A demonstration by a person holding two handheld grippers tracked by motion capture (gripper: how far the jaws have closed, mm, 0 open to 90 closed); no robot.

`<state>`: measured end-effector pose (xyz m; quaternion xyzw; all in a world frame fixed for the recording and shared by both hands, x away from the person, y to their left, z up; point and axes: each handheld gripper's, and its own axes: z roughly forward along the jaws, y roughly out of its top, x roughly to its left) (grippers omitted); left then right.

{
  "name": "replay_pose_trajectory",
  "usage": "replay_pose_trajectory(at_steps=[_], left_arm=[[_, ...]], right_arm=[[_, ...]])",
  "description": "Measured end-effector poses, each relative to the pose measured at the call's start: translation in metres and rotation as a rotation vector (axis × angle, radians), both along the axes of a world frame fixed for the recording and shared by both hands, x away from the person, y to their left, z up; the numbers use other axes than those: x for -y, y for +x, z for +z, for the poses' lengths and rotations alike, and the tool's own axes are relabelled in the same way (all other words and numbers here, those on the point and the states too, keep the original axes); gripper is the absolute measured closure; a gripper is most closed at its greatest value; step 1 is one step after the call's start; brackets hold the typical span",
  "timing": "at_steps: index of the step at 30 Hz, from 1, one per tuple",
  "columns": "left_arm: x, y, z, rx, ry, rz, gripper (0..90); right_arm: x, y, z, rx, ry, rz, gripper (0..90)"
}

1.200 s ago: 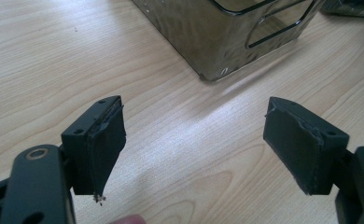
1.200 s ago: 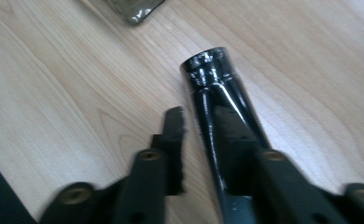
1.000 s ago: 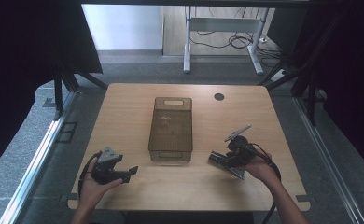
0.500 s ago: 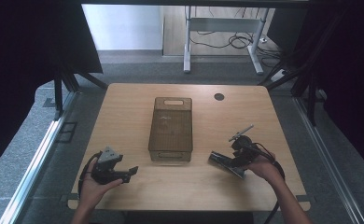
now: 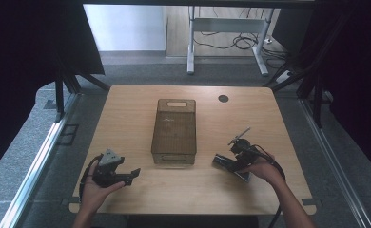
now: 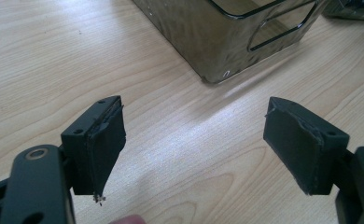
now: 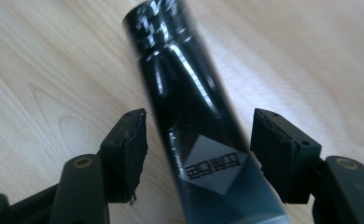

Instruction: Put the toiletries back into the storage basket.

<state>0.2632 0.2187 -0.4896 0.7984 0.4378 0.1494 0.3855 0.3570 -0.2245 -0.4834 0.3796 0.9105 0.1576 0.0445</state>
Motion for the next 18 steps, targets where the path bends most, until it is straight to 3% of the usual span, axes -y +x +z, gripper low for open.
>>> replay_pose_trajectory(at_steps=[3, 6, 12, 18], left_arm=[[-0.001, 0.0, 0.0, -0.006, 0.003, -0.003, 21.1], [0.0, 0.001, -0.001, -0.012, 0.004, -0.005, 21.0], [0.001, 0.001, -0.002, -0.015, 0.005, -0.005, 21.0], [0.002, 0.001, -0.003, -0.018, 0.011, -0.014, 20.9]], right_arm=[[-0.005, 0.002, -0.006, -0.003, -0.037, 0.005, 35.9], [-0.006, 0.006, -0.01, -0.016, -0.03, 0.013, 34.9], [-0.009, 0.009, -0.02, -0.038, -0.062, 0.031, 34.8], [-0.011, 0.008, -0.022, -0.02, -0.08, 0.047, 36.4]])
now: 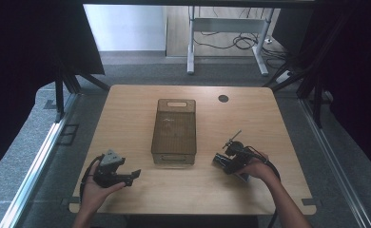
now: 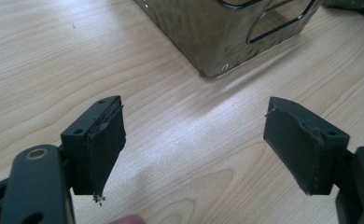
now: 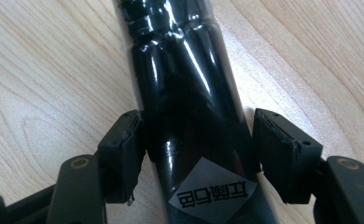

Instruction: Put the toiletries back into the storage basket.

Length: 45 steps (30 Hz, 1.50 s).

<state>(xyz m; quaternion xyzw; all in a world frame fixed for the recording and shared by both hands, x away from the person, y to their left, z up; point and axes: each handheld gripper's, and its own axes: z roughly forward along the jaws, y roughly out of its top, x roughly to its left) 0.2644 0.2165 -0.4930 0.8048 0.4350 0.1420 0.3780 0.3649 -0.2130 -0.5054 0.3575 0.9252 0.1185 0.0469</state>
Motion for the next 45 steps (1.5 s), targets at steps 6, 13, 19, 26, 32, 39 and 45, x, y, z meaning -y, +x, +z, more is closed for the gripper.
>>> replay_pose_trajectory(at_steps=[6, 13, 19, 26, 32, 39, 45], left_arm=[[0.0, 0.0, 0.001, 0.005, -0.004, 0.002, 21.0], [0.001, 0.0, 0.001, 0.007, -0.002, 0.001, 21.0], [-0.002, 0.0, 0.002, 0.01, -0.003, 0.01, 21.0], [-0.003, 0.0, 0.002, 0.011, -0.004, 0.01, 21.0], [-0.004, -0.001, 0.003, 0.012, -0.013, 0.02, 21.0], [-0.005, -0.001, 0.003, 0.012, -0.013, 0.02, 21.0], [-0.006, -0.001, 0.003, 0.011, -0.016, 0.019, 21.0]], right_arm=[[0.0, -0.002, 0.001, 0.006, 0.004, 0.026, 41.5], [-0.002, 0.001, 0.002, -0.018, -0.012, 0.019, 44.7], [-0.003, 0.005, 0.005, -0.055, -0.014, -0.003, 45.5], [-0.002, 0.004, 0.019, -0.056, 0.022, -0.021, 46.1], [-0.001, 0.003, 0.03, -0.068, 0.053, -0.031, 46.3], [-0.004, 0.003, 0.04, -0.076, 0.051, -0.032, 46.5], [-0.008, 0.005, 0.054, -0.063, 0.085, -0.022, 46.5]])
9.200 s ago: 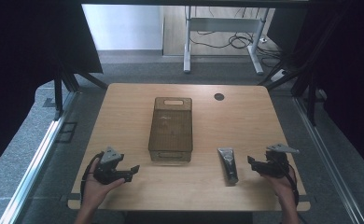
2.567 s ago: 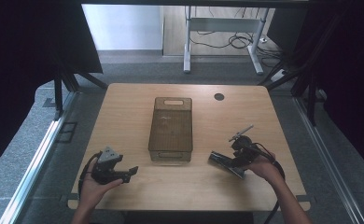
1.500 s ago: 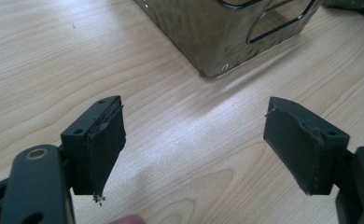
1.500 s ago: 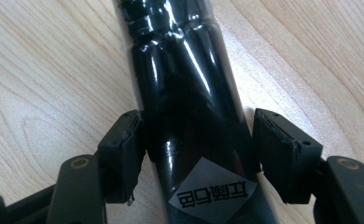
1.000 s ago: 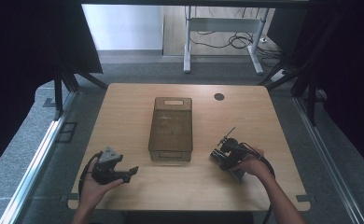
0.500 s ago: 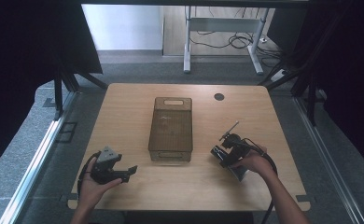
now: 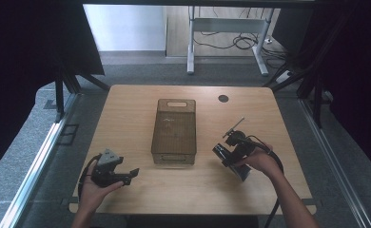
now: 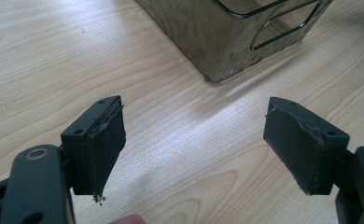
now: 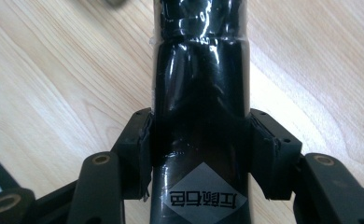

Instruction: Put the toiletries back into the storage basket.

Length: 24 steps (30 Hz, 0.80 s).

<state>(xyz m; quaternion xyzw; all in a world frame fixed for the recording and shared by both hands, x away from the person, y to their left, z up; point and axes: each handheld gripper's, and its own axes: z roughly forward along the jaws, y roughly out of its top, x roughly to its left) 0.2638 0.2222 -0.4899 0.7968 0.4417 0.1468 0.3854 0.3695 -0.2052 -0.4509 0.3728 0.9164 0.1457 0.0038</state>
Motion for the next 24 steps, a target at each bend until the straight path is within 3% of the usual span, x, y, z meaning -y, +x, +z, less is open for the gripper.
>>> replay_pose_trajectory(at_steps=[8, 14, 24], left_arm=[[-0.001, 0.0, 0.0, 0.002, 0.0, -0.003, 21.0], [-0.001, 0.0, 0.0, 0.002, -0.002, -0.001, 21.0], [0.001, 0.0, 0.0, 0.0, -0.001, -0.007, 21.0]], right_arm=[[-0.008, 0.004, 0.012, -0.008, 0.033, -0.018, 46.6], [-0.013, 0.009, 0.02, -0.04, 0.102, -0.031, 46.6], [-0.027, 0.016, 0.039, -0.037, 0.104, -0.026, 46.6]])
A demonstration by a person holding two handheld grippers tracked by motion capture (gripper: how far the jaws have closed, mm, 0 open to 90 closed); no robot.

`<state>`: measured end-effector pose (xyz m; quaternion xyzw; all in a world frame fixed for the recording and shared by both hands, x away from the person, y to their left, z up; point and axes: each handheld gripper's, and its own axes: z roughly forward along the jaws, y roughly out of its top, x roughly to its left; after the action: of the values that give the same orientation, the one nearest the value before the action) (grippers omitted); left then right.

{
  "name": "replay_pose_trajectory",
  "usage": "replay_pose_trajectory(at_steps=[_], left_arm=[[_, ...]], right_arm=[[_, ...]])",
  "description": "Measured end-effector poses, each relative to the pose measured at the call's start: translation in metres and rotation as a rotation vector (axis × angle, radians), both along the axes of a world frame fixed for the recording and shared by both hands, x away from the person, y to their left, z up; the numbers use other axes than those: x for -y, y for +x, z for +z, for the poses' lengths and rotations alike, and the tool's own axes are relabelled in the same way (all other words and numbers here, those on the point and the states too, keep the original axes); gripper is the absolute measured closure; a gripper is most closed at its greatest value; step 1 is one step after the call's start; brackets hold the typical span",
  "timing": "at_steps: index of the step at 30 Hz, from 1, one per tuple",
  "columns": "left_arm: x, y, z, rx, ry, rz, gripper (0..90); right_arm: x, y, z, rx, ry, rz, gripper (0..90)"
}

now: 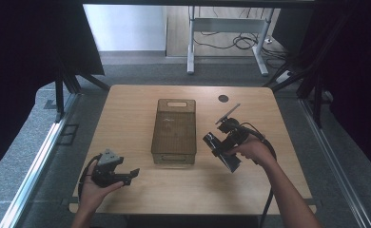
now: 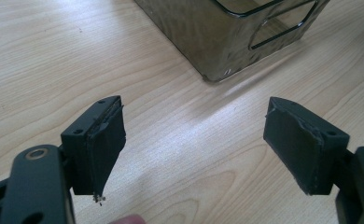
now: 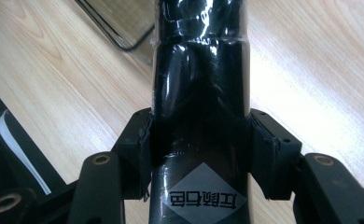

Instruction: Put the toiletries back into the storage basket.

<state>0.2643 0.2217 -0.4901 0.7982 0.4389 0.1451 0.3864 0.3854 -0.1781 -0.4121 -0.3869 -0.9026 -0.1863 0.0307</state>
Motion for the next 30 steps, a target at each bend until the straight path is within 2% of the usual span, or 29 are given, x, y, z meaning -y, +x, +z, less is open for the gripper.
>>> replay_pose_trajectory(at_steps=[12, 17, 21, 30], left_arm=[[-0.001, 0.0, 0.0, -0.003, 0.001, 0.0, 21.0], [-0.001, 0.0, 0.0, -0.004, 0.004, -0.002, 21.0], [0.0, 0.0, 0.0, -0.003, 0.003, -0.004, 21.0], [0.0, 0.0, 0.0, -0.002, -0.001, -0.008, 21.0]], right_arm=[[-0.011, 0.009, 0.009, -0.004, 0.014, 0.0, 46.7], [-0.013, 0.011, 0.012, -0.009, 0.03, -0.006, 46.7], [-0.015, 0.013, 0.015, -0.02, 0.072, -0.014, 46.7], [-0.029, 0.02, 0.023, -0.014, 0.08, -0.015, 46.7]])
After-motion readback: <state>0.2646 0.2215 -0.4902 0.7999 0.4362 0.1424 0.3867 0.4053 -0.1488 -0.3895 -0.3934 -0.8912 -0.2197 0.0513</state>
